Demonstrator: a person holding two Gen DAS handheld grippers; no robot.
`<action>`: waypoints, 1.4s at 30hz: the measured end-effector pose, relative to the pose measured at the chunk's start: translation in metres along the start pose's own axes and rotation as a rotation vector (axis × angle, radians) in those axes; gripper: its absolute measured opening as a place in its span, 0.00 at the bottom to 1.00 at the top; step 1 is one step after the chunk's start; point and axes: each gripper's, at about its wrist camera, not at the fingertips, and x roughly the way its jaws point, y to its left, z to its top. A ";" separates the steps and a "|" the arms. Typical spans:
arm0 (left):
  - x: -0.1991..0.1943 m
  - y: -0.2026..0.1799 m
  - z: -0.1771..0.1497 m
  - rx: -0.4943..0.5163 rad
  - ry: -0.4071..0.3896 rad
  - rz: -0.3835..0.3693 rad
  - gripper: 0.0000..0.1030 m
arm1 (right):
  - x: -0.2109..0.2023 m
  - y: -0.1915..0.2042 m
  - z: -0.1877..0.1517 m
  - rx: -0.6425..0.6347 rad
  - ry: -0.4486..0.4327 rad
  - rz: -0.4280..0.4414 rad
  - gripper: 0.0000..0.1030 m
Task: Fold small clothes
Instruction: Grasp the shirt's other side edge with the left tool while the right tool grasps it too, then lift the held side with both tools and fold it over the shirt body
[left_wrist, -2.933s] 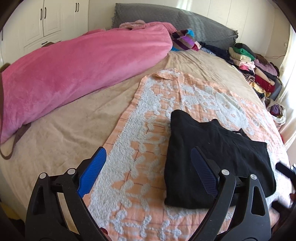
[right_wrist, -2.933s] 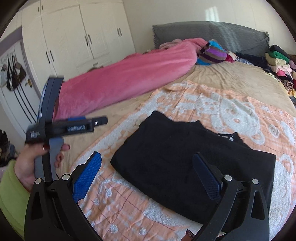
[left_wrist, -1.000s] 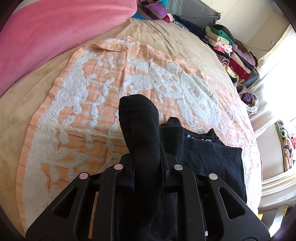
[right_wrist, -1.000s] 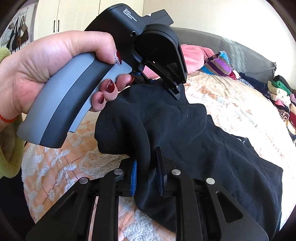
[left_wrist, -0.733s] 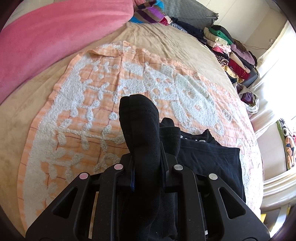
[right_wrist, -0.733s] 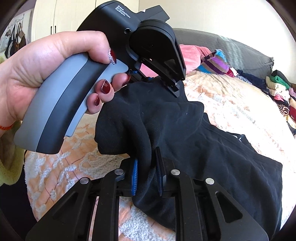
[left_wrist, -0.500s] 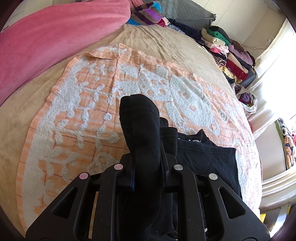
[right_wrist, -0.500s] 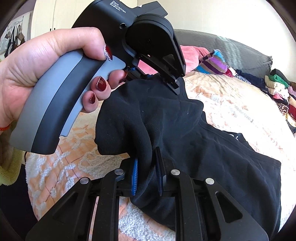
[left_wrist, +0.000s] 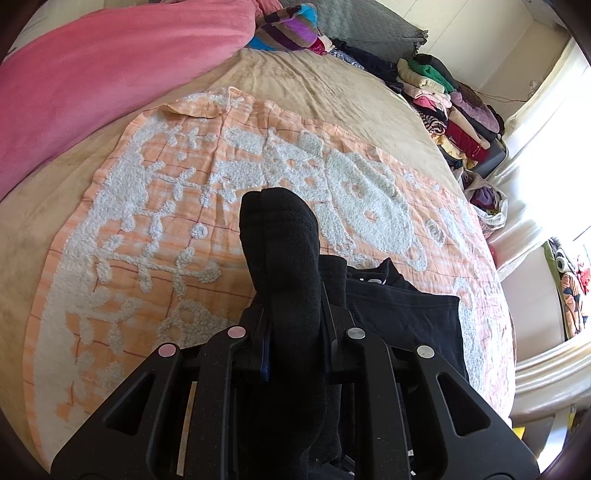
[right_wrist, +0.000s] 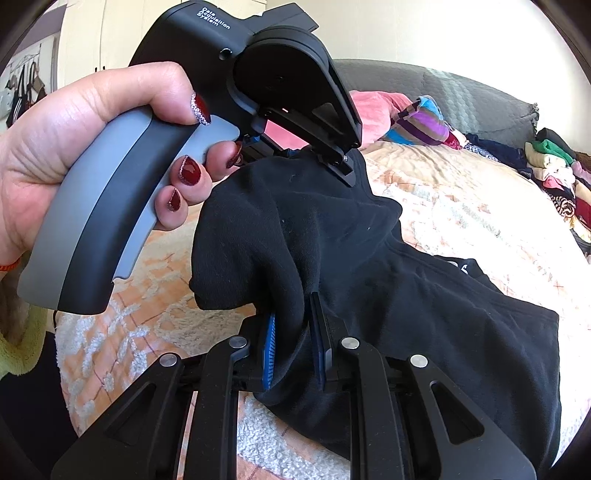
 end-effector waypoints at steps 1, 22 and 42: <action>0.000 -0.001 0.000 0.001 -0.001 -0.002 0.11 | -0.001 -0.001 0.000 0.004 -0.001 0.000 0.15; 0.007 -0.047 -0.010 0.018 0.018 -0.052 0.11 | -0.030 -0.030 -0.016 0.091 0.018 -0.004 0.09; 0.015 -0.088 -0.015 0.030 0.019 -0.121 0.31 | -0.038 -0.076 -0.061 0.386 0.133 0.023 0.16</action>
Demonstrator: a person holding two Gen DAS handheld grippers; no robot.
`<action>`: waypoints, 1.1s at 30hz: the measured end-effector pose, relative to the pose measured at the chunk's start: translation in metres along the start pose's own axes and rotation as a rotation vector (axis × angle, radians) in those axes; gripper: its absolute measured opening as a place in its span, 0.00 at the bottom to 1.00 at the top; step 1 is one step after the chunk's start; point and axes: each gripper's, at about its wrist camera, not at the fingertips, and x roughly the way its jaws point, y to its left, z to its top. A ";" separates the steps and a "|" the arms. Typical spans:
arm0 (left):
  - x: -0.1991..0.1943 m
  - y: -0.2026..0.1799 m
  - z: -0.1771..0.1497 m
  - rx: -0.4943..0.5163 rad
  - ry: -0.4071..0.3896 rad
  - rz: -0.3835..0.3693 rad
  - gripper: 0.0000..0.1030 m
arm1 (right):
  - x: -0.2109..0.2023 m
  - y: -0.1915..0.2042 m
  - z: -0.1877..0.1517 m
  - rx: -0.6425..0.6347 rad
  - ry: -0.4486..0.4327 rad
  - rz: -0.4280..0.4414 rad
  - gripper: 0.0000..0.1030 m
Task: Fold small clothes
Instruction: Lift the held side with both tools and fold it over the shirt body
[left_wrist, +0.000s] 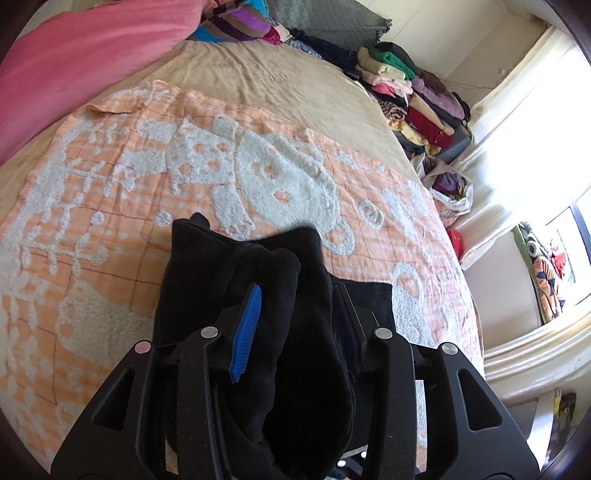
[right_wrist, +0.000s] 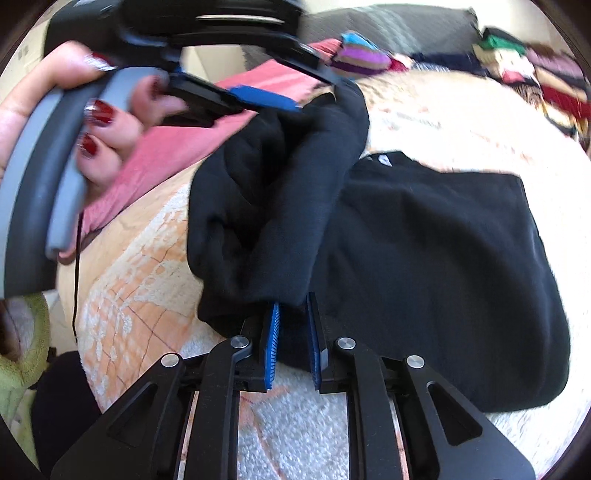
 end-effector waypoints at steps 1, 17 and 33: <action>-0.002 0.002 0.001 -0.005 -0.008 0.011 0.32 | -0.001 -0.004 -0.001 0.016 0.000 0.008 0.17; -0.011 0.043 0.011 -0.076 -0.036 0.121 0.46 | -0.006 0.012 0.004 -0.022 -0.050 0.066 0.70; 0.003 0.078 0.016 -0.129 0.021 0.149 0.09 | 0.036 0.060 0.036 -0.165 -0.117 0.023 0.34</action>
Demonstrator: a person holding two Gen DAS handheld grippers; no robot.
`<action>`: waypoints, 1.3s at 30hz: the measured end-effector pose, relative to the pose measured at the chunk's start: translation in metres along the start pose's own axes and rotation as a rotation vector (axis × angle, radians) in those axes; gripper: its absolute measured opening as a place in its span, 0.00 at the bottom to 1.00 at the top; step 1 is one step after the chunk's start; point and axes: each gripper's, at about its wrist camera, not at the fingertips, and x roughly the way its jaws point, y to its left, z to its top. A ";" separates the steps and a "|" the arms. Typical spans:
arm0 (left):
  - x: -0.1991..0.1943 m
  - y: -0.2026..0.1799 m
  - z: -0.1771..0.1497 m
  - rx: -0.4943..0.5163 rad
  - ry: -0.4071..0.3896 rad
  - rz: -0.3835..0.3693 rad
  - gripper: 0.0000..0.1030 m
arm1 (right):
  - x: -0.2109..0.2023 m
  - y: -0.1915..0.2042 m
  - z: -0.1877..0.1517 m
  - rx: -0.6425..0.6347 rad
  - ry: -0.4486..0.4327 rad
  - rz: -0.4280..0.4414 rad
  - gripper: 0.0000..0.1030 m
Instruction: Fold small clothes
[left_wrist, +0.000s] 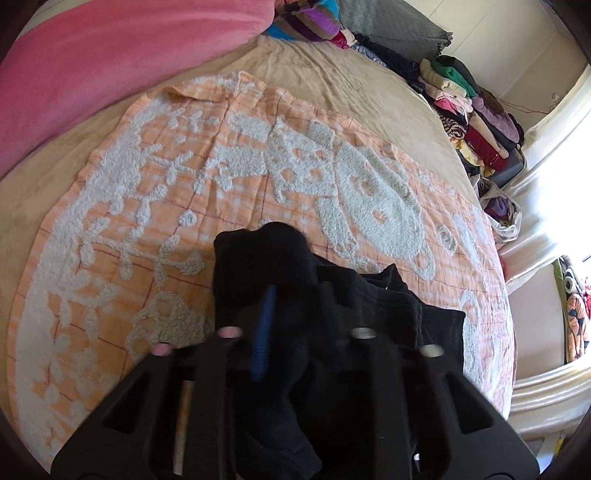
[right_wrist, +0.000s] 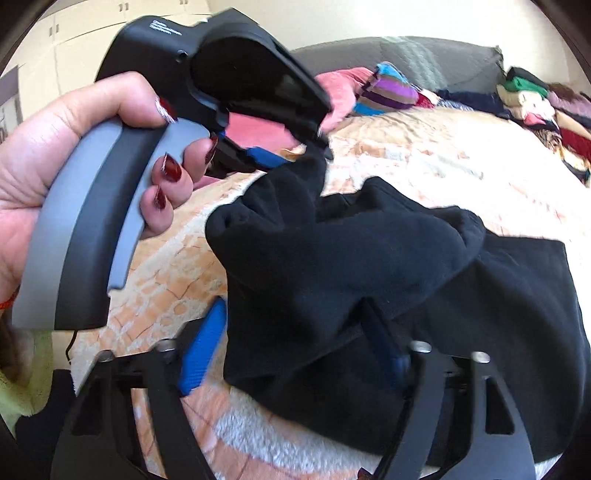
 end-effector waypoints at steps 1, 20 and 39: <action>0.001 0.002 -0.001 -0.013 0.011 -0.019 0.06 | 0.001 -0.003 0.003 -0.004 0.002 0.014 0.27; 0.026 -0.128 -0.041 0.064 0.137 -0.230 0.04 | -0.105 -0.088 -0.016 0.161 0.010 0.003 0.08; 0.040 -0.115 -0.063 0.086 0.124 -0.247 0.04 | -0.094 -0.207 0.001 0.497 0.074 0.086 0.23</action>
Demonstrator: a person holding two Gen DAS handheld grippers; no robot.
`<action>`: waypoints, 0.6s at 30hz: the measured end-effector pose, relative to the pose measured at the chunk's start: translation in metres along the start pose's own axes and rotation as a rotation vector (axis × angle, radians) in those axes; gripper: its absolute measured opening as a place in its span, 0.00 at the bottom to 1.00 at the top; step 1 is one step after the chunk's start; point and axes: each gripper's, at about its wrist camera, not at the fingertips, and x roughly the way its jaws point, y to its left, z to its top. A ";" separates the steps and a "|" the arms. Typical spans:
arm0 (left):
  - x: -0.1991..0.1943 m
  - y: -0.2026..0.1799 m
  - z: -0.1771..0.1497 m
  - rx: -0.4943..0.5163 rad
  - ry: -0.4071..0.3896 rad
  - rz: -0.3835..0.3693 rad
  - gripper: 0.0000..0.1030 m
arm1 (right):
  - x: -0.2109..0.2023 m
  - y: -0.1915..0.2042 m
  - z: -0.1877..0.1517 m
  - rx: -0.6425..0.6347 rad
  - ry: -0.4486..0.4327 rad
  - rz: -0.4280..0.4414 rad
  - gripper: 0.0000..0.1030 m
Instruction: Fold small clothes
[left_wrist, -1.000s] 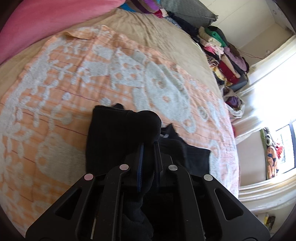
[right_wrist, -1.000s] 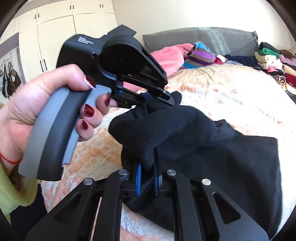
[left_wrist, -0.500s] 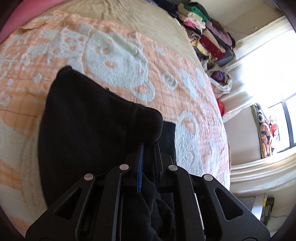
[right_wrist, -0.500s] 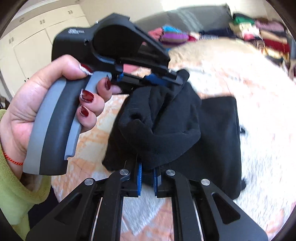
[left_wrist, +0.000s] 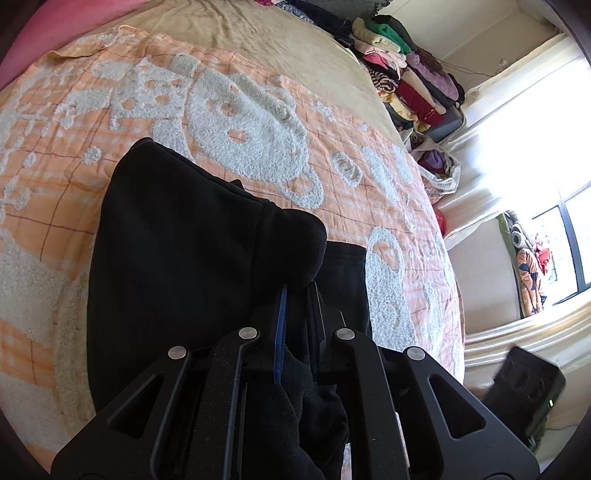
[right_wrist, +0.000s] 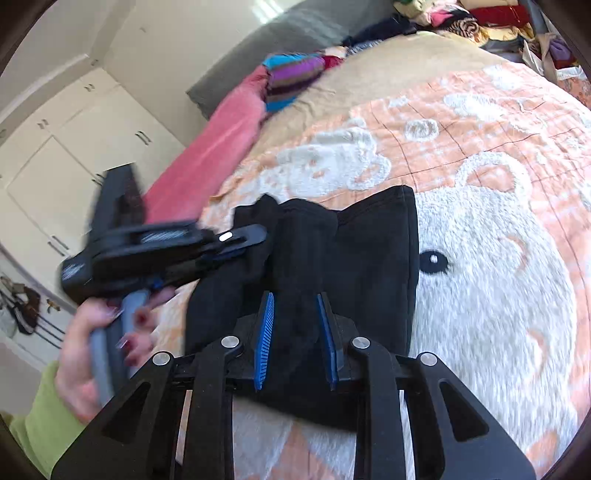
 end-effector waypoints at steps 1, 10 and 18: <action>-0.001 -0.001 -0.001 0.004 -0.002 -0.006 0.04 | 0.013 0.001 0.004 0.003 0.024 -0.009 0.23; -0.008 -0.002 -0.004 0.022 -0.005 -0.041 0.04 | 0.074 0.004 0.019 0.035 0.115 -0.052 0.28; -0.018 -0.038 -0.005 0.091 -0.026 -0.111 0.00 | 0.016 0.035 0.029 -0.195 -0.013 -0.158 0.09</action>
